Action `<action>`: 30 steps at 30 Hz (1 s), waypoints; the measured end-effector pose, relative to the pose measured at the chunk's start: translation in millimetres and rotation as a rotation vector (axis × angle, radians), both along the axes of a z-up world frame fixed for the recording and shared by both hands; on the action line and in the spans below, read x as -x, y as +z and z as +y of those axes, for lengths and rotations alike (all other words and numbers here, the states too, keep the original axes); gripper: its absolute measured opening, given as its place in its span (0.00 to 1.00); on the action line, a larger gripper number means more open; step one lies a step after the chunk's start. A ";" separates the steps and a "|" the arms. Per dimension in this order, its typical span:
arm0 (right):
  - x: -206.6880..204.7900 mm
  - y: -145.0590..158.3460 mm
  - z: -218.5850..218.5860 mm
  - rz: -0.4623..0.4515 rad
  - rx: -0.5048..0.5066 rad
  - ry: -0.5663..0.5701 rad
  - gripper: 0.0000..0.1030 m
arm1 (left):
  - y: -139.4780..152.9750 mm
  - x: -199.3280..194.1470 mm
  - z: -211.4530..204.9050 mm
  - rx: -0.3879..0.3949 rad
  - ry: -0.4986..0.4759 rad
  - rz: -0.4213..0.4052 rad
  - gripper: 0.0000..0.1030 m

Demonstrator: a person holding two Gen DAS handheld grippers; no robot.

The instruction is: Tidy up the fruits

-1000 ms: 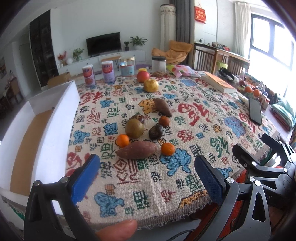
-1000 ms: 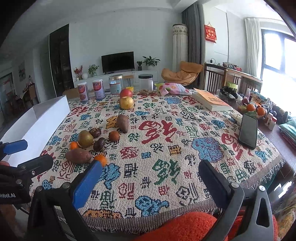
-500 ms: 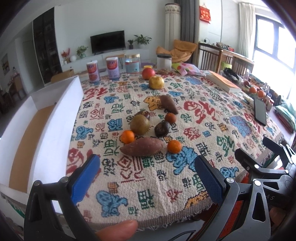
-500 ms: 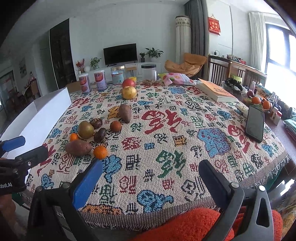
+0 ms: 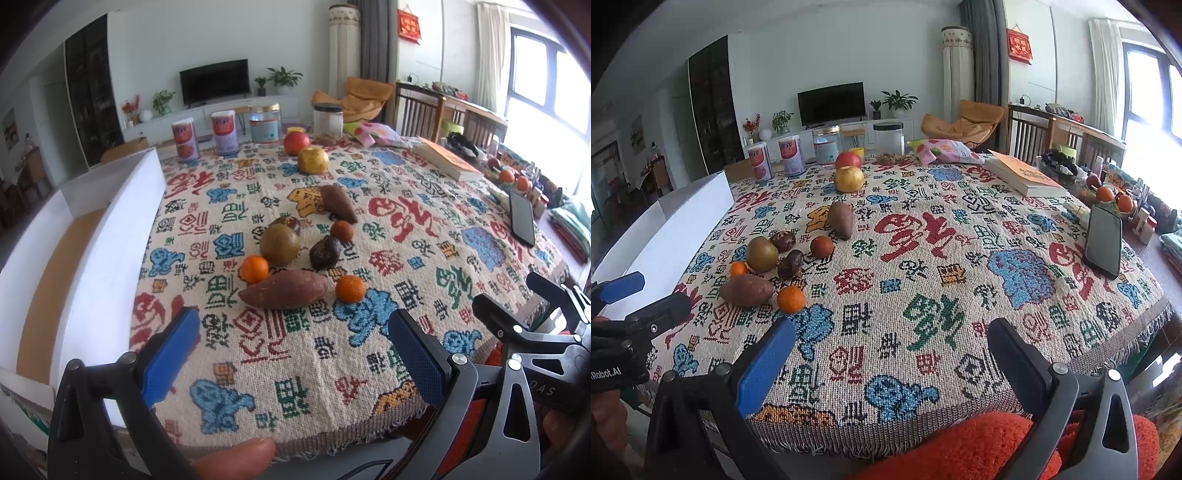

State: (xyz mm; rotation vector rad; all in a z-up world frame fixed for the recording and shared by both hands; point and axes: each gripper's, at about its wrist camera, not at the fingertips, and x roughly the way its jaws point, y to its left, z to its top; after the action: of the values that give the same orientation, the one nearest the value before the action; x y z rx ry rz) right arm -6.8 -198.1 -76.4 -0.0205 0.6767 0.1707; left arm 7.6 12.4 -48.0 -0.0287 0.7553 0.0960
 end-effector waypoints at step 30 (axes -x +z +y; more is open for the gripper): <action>-1.4 -1.7 1.9 0.005 0.003 0.010 1.00 | -9.2 -1.4 4.1 -0.003 0.013 0.019 0.99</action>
State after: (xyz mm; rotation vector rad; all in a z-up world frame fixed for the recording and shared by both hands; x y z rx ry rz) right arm -5.5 -196.1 -78.1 -0.0262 0.6824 0.1794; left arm 9.0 16.5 -57.2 -0.0296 0.7738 0.1104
